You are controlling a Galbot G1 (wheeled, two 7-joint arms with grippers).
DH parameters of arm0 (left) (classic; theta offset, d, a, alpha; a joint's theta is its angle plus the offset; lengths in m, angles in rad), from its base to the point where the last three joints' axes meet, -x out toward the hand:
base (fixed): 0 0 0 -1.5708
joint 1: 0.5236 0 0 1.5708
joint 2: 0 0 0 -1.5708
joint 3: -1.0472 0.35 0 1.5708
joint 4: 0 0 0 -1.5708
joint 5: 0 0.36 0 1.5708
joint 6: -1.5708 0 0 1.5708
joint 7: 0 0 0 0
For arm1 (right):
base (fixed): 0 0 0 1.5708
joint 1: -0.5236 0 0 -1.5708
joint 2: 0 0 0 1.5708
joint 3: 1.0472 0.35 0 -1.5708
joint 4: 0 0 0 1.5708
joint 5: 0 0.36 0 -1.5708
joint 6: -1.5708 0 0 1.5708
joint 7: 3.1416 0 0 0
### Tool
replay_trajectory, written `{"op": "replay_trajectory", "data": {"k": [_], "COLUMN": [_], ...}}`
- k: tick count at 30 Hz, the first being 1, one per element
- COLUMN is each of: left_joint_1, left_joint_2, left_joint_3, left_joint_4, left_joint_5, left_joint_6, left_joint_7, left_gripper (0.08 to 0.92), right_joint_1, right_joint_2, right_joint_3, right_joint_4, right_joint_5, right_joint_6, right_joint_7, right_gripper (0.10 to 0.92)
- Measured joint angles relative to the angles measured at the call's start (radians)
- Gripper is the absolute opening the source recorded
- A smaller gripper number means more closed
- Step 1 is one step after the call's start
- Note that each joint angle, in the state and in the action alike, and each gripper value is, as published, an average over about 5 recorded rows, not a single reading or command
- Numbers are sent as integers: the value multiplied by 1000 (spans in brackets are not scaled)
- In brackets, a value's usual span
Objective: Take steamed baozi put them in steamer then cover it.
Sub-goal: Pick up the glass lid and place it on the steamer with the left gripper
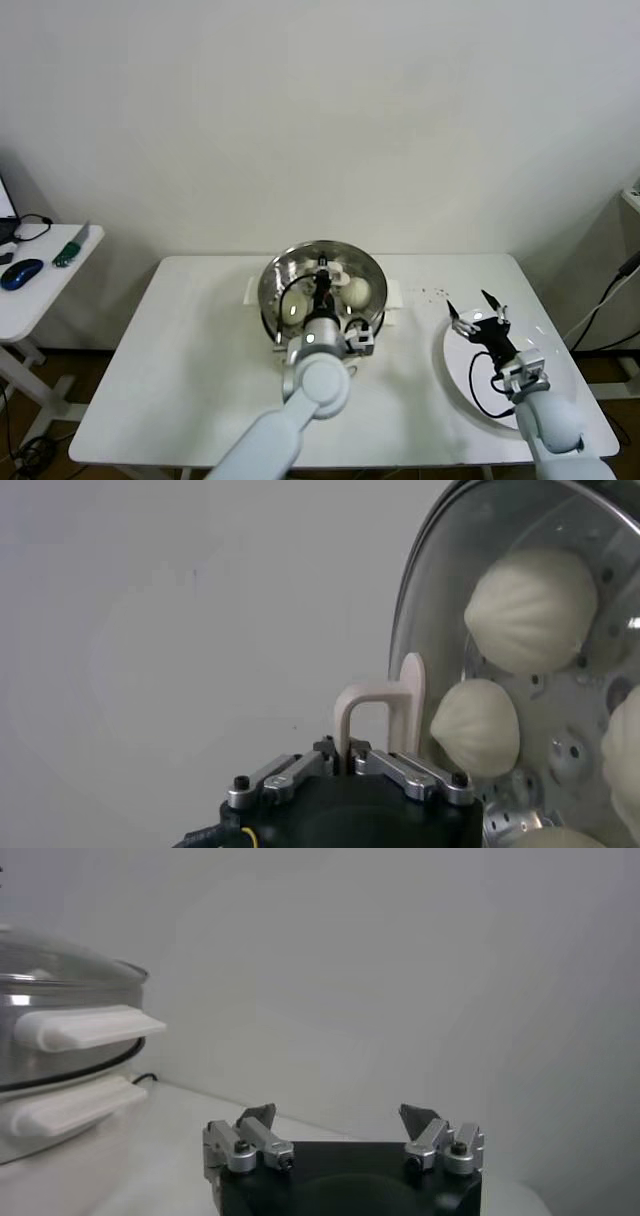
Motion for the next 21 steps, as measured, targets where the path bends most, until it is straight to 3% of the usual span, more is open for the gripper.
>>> {"op": "replay_trajectory", "data": {"k": [9,21], "left_joint_1": [10,18], "left_joint_2": [10,44], "left_joint_3": [3,10], "left_joint_4": [-11,-93], "left_joint_5": [-15,-59], "left_joint_6": [0,-1], "left_joint_7": [2,9], "left_gripper": [172,501], "right_joint_1": [0,2], "right_joint_2": [6,12], "right_joint_3": [3,10], "right_joint_4": [5,6], "right_joint_5": [-1,21], "right_joint_6": [-2,-23], "right_joint_7": [-14,-14], "right_gripper": [823,823]}}
